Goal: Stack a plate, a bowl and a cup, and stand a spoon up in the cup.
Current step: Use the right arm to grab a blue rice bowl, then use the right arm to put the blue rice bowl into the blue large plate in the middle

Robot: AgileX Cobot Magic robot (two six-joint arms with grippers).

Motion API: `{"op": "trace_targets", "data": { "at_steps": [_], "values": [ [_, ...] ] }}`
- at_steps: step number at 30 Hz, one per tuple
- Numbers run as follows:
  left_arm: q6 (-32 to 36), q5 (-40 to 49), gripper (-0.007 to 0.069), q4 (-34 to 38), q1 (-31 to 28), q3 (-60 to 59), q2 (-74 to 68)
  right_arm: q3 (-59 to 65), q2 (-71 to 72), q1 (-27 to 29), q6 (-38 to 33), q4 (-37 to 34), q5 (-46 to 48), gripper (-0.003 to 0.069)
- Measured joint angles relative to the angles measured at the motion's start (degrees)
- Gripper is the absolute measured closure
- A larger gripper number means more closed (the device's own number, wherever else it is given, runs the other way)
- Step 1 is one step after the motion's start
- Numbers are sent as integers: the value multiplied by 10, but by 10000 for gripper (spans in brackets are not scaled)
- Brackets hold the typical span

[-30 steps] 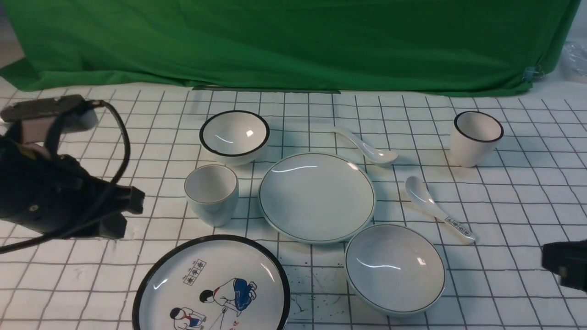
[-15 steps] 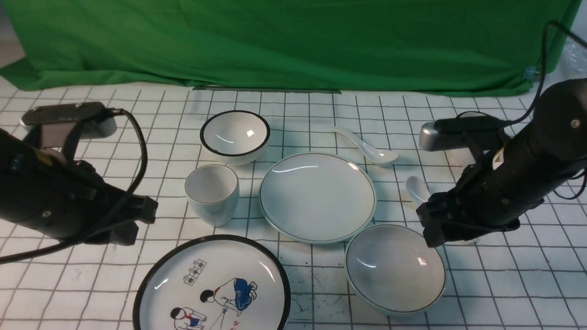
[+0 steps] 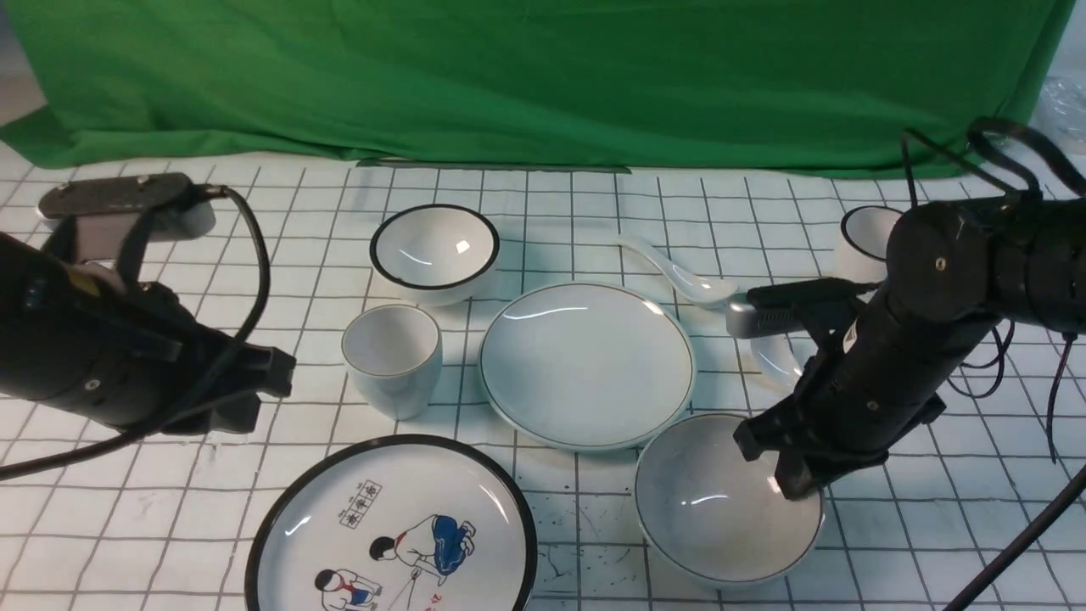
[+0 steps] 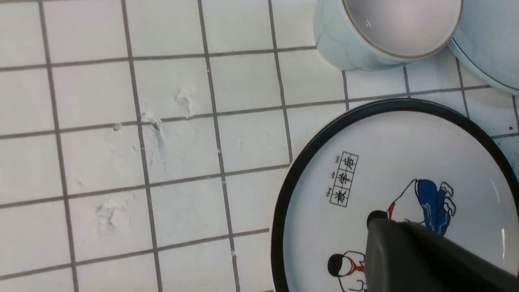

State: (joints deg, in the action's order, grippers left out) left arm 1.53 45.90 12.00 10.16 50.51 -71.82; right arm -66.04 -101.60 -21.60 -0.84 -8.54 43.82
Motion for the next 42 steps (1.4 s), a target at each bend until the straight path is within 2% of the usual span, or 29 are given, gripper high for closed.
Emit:
{"op": "trace_targets", "data": {
  "at_steps": [5, 9, 20, 30, 32, 34, 35, 38, 40, 42],
  "values": [
    [1, -1, 603, -10, 0, 0, 0, -53, 25, -2, 2, 10, 11, 585],
    [1, -6, 603, -13, 1, 0, 0, -142, 10, -3, -30, -42, -5, 585],
    [2, -25, 603, -15, 1, 0, 0, -384, -210, -9, -32, -84, 65, 585],
    [2, -25, 603, -15, 1, 0, 0, -434, -265, -9, -16, -85, 100, 577],
    [2, -27, 603, -15, 1, 0, 0, -434, -265, -9, -16, -85, 105, 563],
    [2, -37, 603, -13, 1, 0, 0, -435, -265, -9, -16, -89, 115, 497],
    [2, -39, 603, -13, 1, 0, 0, -435, -265, -9, -16, -89, 116, 490],
    [2, -77, 603, -6, 1, 1, -5, -439, -266, -9, -16, -90, 122, 359],
    [2, -81, 603, 0, 1, 11, -15, -443, -263, -9, -18, -90, 142, 321],
    [3, -82, 603, 15, 1, 35, -34, -452, -256, -9, -34, -90, 180, 320]
  ]
}}
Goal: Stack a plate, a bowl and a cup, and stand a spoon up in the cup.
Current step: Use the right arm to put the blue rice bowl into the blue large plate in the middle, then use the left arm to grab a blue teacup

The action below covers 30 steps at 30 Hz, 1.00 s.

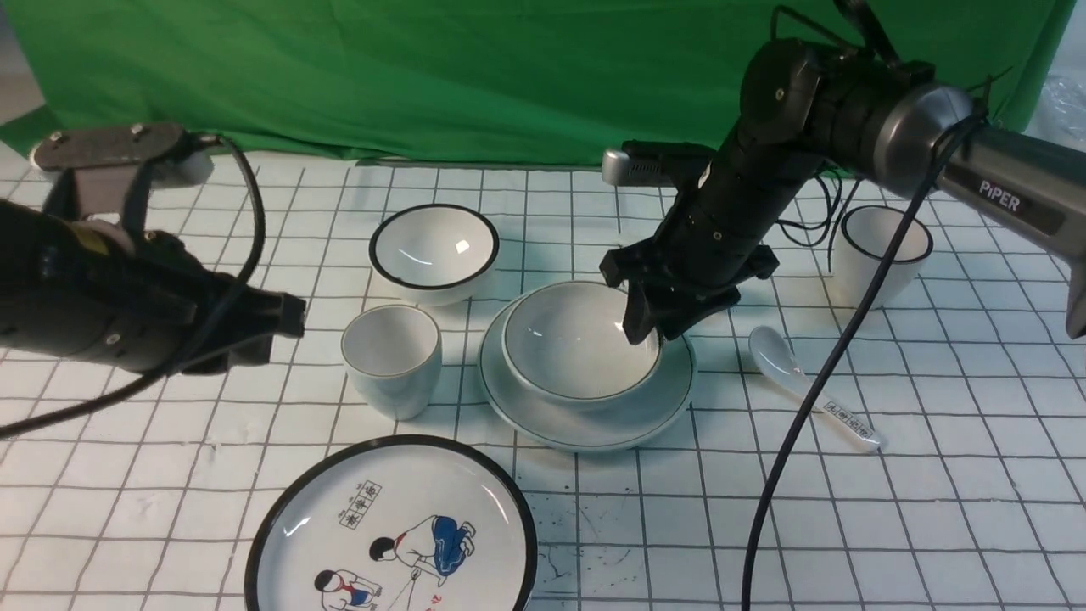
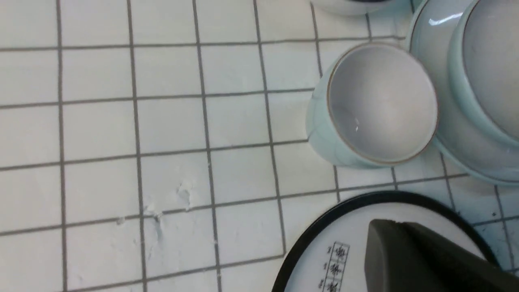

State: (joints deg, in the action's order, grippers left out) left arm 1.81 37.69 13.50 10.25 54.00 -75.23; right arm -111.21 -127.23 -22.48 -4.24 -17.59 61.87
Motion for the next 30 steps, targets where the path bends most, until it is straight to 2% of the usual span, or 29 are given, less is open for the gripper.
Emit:
{"op": "trace_targets", "data": {
  "at_steps": [2, 3, 4, 7, 12, 15, 17, 19, 20, 21, 23, 25, 27, 28, 29, 30],
  "values": [
    [4, 1, 603, 7, 0, 17, -18, -8, 9, 0, -13, 2, 20, 333],
    [16, 16, 603, 12, 0, 52, -53, -17, 32, 0, -26, 9, 47, 384],
    [16, 18, 603, 13, 0, 60, -57, -19, 38, 0, -28, 10, 47, 390],
    [28, 60, 603, 11, 0, 135, -132, -22, 103, 0, -33, 23, 48, 491],
    [67, 95, 568, 9, 0, 204, -209, -4, 184, 0, -36, 25, 49, 545],
    [84, 96, 459, 5, 0, 239, -260, 39, 259, 0, -39, 25, 49, 547],
    [86, 93, 412, 4, 0, 241, -275, 55, 280, 0, -40, 25, 49, 547],
    [87, 94, 315, 2, 0, 243, -300, 88, 320, 0, -42, 25, 48, 543],
    [87, 94, 315, 2, 0, 243, -300, 89, 323, 0, -43, 25, 48, 543],
    [87, 98, 265, 2, 0, 244, -314, 103, 343, 0, -52, 25, 48, 538],
    [87, 98, 236, 2, 0, 244, -331, 111, 362, 0, -63, 25, 48, 533],
    [86, 98, 240, 2, 0, 244, -343, 115, 374, 0, -69, 25, 47, 529],
    [81, 98, 287, 2, 0, 244, -348, 117, 378, 0, -73, 25, 47, 526],
    [78, 98, 335, 2, 0, 244, -351, 119, 379, 0, -73, 25, 47, 524],
    [77, 99, 347, 2, 0, 244, -351, 120, 379, 0, -73, 25, 47, 523],
    [70, 103, 470, 2, 0, 244, -351, 124, 380, 0, -73, 25, 47, 517]
  ]
}}
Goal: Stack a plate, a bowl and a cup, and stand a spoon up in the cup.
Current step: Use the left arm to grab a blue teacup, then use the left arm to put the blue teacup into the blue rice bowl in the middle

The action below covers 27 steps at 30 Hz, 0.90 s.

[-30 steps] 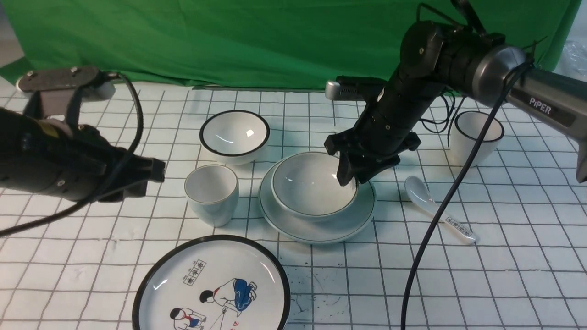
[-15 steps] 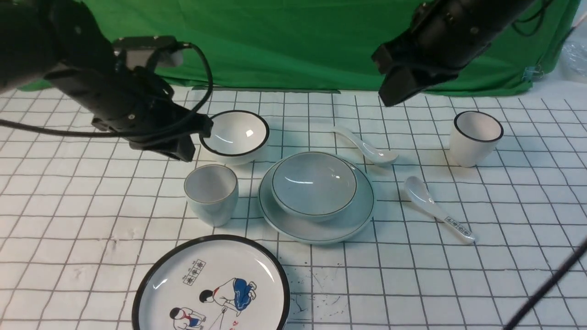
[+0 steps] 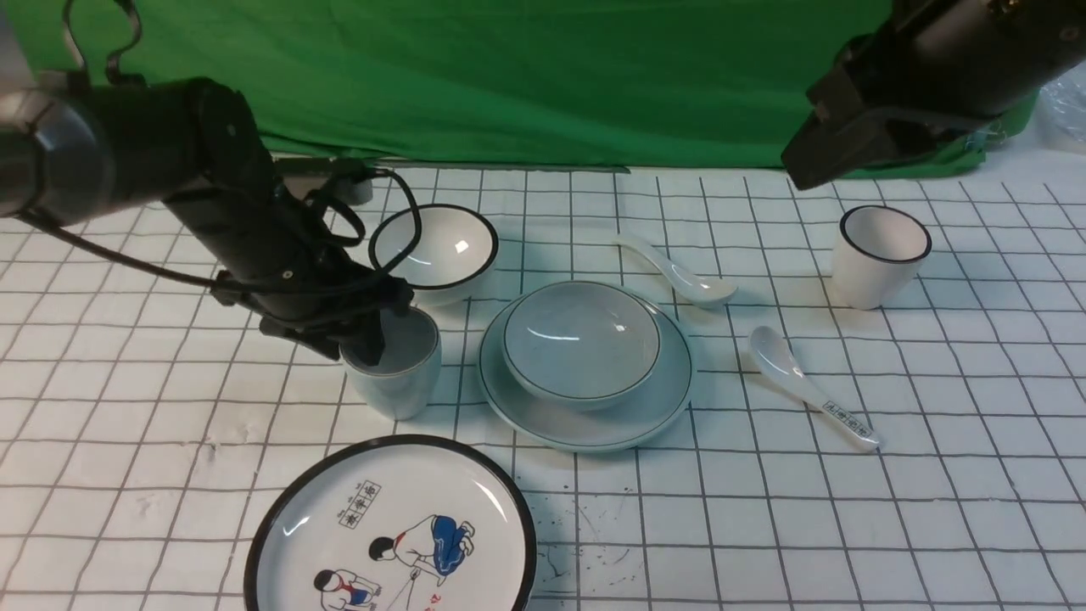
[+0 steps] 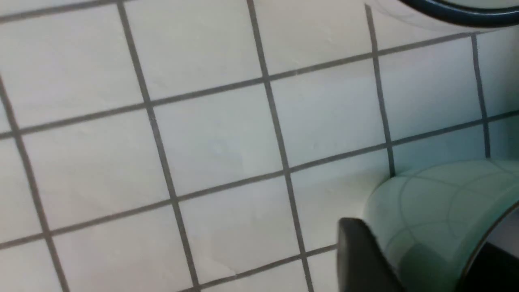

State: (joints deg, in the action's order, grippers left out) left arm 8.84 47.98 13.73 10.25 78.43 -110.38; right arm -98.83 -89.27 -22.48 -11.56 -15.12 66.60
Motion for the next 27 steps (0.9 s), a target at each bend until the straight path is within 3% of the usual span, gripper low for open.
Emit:
{"op": "trace_targets", "data": {
  "at_steps": [2, 4, 8, 12, 19, 27],
  "values": [
    [-5, 15, 571, -9, 0, 8, -1, 2, 0, 0, 0, 0, 0, 515],
    [-14, 29, 583, -15, 0, 21, -1, 2, 0, 0, -1, 0, 0, 515],
    [-29, 99, 584, -26, 1, 90, 12, 2, 0, 0, -1, 0, 0, 515],
    [-30, 106, 584, -3, 26, 147, 35, 2, 0, 0, 0, 0, 0, 515],
    [-79, 81, 584, 5, 135, 248, -22, 3, 0, 0, 0, 1, -3, 502],
    [-130, 126, 584, -89, 174, 292, -118, 3, 0, 0, -5, 1, -3, 485]
  ]
}}
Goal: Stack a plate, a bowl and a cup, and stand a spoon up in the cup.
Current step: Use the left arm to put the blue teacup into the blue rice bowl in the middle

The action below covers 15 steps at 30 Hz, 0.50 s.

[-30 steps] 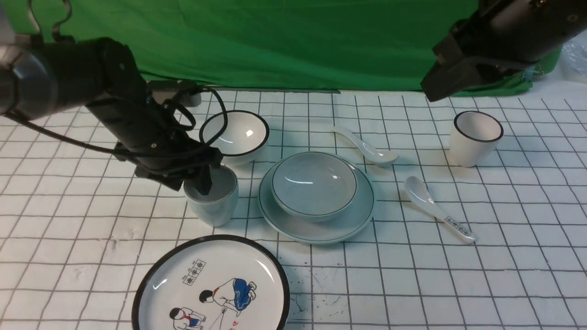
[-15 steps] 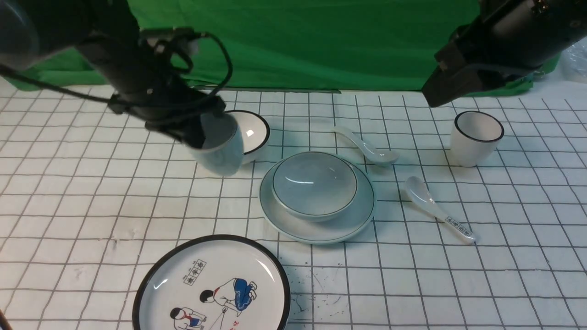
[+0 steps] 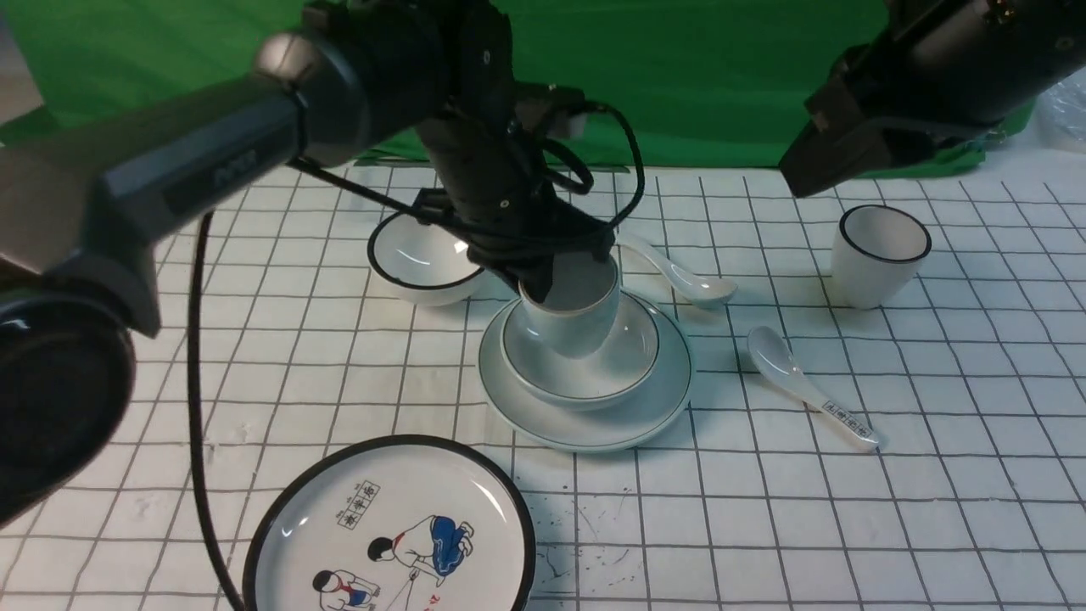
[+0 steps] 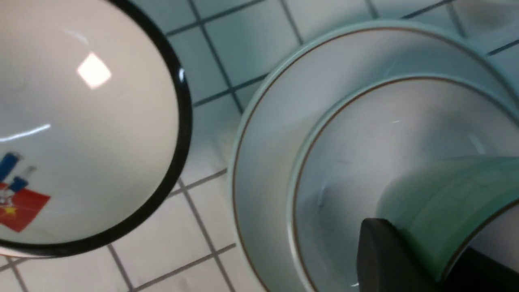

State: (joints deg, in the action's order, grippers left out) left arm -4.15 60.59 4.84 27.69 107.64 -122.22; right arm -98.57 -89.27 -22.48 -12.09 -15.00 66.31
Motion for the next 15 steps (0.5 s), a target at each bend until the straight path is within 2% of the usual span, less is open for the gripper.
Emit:
{"op": "trace_targets", "data": {
  "at_steps": [6, 15],
  "values": [
    [-3, -4, 584, -8, 0, 1, -16, 0, 0, 0, -4, 1, -8, 476],
    [9, -19, 582, 20, 0, 5, -36, 0, 0, 0, -6, 1, -20, 469]
  ]
}}
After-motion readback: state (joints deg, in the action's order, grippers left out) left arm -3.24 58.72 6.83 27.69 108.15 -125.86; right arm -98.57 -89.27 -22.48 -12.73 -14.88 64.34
